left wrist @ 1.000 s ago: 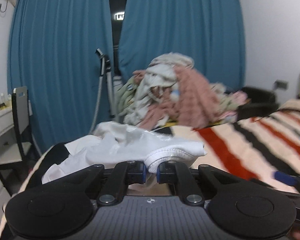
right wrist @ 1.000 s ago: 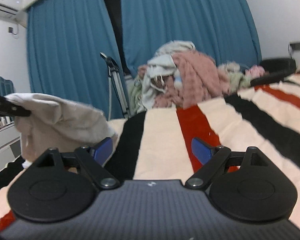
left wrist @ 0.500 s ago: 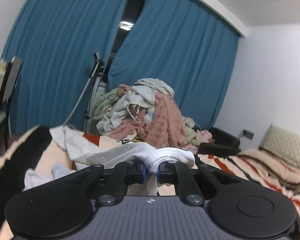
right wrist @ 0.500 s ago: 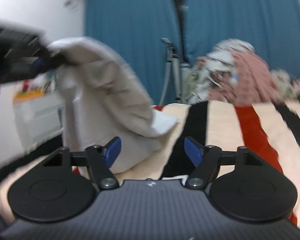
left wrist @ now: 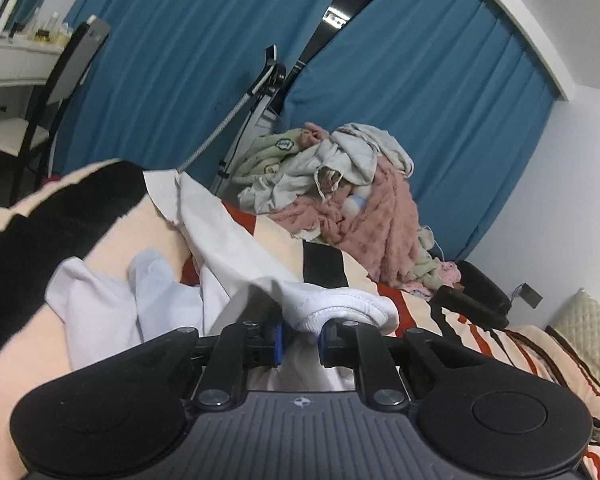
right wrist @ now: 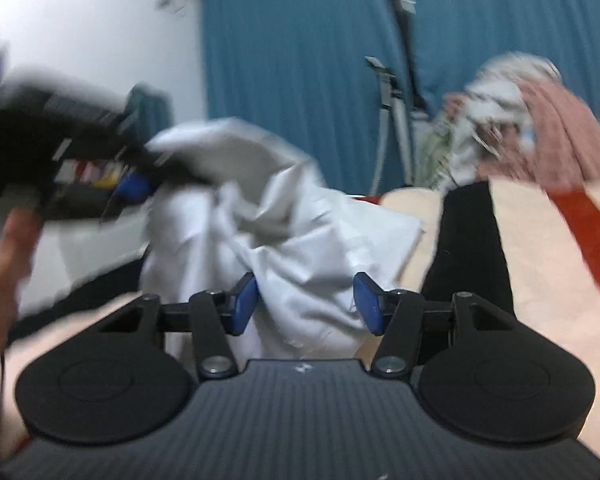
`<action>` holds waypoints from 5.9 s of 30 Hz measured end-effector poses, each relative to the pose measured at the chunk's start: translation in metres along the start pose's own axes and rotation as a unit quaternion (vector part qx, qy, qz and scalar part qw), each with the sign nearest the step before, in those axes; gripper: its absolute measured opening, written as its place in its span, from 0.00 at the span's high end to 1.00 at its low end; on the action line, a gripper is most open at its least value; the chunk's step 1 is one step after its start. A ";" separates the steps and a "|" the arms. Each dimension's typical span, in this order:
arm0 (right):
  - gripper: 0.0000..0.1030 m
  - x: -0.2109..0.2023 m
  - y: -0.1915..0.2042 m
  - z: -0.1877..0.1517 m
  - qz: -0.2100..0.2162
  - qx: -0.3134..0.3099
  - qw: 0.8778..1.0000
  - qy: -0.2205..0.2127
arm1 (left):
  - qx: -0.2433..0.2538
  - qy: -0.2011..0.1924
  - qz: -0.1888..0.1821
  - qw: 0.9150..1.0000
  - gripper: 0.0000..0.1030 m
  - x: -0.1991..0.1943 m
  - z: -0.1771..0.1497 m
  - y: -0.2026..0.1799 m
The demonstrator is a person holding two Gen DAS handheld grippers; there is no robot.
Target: Fold clothes
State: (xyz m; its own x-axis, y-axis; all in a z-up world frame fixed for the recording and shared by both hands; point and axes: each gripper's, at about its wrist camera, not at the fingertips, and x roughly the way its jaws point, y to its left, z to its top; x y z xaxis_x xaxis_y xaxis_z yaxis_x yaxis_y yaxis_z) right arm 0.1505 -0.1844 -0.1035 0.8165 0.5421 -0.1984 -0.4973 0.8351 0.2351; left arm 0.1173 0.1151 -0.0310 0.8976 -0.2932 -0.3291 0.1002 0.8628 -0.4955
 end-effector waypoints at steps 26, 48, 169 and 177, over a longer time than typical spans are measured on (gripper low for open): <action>0.97 -0.080 -0.043 0.046 -0.152 0.049 0.986 -0.042 | 0.042 0.034 -0.116 0.992 0.59 -0.010 -0.042 -0.052; 0.31 -0.064 0.031 0.008 -0.149 -0.036 0.981 0.121 | 0.112 0.071 -0.046 0.990 0.55 0.034 -0.057 -0.057; 0.32 -0.057 -0.028 -0.015 -0.204 0.046 0.971 0.117 | 0.272 0.086 0.190 0.940 0.00 0.070 -0.170 -0.075; 0.32 -0.064 -0.041 -0.003 -0.212 0.100 0.969 0.082 | 0.304 0.069 0.212 0.926 0.00 0.073 -0.179 -0.086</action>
State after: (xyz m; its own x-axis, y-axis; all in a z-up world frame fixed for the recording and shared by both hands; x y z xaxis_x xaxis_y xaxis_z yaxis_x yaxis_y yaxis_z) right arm 0.1178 -0.2526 -0.1034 0.8693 0.1763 -0.4617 -0.0478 0.9598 0.2765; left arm 0.0972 -0.0537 -0.1563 0.8520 0.1110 -0.5117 0.0127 0.9726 0.2321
